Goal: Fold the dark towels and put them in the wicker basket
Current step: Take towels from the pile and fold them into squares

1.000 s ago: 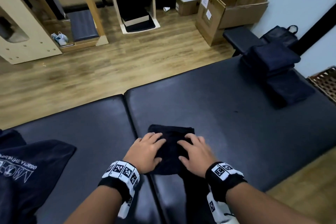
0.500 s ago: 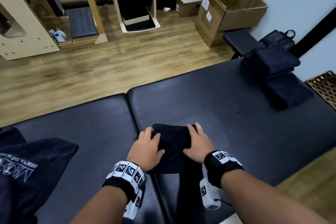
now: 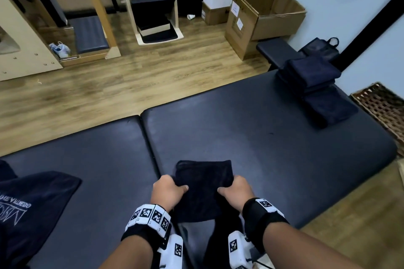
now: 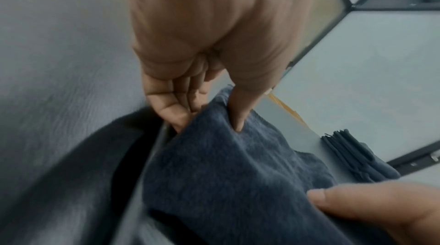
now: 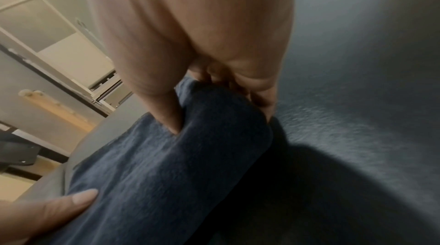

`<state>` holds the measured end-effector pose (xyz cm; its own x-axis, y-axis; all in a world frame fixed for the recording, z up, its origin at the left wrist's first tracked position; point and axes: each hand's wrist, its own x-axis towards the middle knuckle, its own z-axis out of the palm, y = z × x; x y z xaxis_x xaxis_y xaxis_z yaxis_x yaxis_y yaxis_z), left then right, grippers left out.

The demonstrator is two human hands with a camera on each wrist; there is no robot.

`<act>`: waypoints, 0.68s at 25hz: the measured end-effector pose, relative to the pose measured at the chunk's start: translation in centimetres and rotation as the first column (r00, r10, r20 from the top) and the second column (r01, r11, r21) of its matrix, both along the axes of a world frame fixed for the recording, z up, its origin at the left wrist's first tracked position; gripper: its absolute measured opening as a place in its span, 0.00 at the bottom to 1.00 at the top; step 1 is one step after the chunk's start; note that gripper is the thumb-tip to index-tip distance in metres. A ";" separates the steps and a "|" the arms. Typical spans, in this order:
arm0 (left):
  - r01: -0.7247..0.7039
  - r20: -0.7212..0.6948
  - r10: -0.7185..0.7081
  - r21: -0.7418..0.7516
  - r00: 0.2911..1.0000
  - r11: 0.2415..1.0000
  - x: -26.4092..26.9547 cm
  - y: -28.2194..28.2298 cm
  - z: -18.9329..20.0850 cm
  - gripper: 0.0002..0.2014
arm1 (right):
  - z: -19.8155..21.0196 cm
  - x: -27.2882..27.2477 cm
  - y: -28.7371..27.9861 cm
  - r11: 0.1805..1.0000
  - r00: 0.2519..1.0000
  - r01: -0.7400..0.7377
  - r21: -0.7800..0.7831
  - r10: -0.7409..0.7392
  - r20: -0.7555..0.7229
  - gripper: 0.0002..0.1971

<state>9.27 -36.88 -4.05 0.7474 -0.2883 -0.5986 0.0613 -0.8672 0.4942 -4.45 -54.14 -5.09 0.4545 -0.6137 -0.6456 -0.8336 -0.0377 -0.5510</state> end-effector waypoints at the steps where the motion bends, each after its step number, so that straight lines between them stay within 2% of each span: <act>1: -0.007 -0.030 0.006 -0.006 1.000 1.000 -0.7 -0.3 0.0 0.16 | -0.3 -1.2 -0.4 0.999 1.000 0.020 0.032 -0.021 0.017 0.16; 6: 0.020 -0.092 -0.025 -0.057 0.995 0.998 -6.5 -4.6 0.7 0.16 | -0.4 -8.6 -4.3 0.981 0.986 0.115 0.154 -0.132 0.105 0.11; 9: 0.003 -0.110 -0.015 -0.102 0.994 0.995 -10.8 -8.7 1.1 0.19 | 0.0 -13.5 -8.3 0.982 0.980 0.142 0.120 -0.157 0.120 0.07; 14: 0.004 -0.175 -0.033 -0.160 0.984 0.987 -18.6 -19.2 3.0 0.15 | 1.1 -22.3 -18.1 0.986 0.975 0.142 0.085 -0.154 0.158 0.14; 17: -0.022 -0.172 -0.014 -0.208 0.985 0.978 -22.5 -25.2 5.0 0.16 | 2.1 -26.2 -24.2 0.983 0.963 0.178 0.034 -0.182 0.198 0.10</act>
<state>-13.20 -62.09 0.92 0.6403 -0.4170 -0.6450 0.1644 -0.7459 0.6454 -30.67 -78.31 -2.97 0.4577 -0.6876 -0.5636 -0.6993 0.1131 -0.7059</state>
